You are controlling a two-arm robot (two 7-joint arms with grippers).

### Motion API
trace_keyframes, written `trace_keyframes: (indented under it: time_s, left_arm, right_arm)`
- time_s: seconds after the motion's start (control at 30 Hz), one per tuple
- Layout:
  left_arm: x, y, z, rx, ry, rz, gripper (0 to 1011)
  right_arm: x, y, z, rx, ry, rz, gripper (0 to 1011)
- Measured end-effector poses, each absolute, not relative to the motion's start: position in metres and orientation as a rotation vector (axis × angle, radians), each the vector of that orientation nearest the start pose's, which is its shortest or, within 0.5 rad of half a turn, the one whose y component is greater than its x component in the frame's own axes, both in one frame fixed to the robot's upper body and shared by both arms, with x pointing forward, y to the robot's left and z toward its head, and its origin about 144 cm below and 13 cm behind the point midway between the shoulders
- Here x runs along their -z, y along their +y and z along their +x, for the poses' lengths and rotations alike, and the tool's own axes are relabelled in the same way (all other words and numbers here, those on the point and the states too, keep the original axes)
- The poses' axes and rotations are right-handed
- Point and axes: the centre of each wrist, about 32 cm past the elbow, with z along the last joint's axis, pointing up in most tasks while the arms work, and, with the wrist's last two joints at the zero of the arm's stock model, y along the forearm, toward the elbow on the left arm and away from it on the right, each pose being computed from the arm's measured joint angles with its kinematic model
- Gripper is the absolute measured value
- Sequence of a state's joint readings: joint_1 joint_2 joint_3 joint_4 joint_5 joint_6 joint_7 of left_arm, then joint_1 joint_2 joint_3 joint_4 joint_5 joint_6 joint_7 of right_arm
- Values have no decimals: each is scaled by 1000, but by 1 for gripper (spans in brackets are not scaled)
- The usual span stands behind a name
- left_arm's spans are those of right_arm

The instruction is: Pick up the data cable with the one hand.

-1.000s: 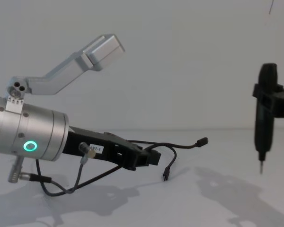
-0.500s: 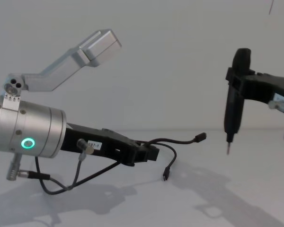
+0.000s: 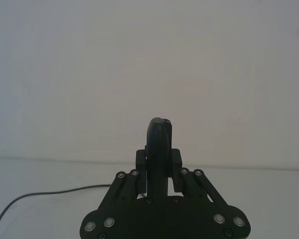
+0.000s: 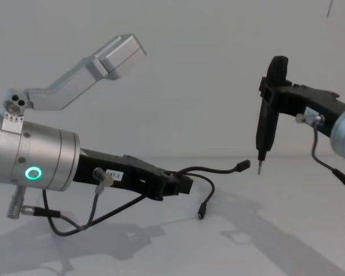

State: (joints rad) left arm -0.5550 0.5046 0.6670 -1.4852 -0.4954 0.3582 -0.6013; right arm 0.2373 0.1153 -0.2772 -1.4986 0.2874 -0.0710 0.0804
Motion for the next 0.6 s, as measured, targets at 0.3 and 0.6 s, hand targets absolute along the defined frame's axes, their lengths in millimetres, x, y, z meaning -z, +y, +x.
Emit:
trace_keyframes:
  time_s: [0.3,0.6]
  left_arm:
    - [-1247,209,551,-490,50,334,40]
    - [-1248,209,551,-491,50,334,40]
  right_arm:
    - [-1192,-171,538,1253,-41,252,279]
    - [-1192,-169,550,1270,-34,255,279]
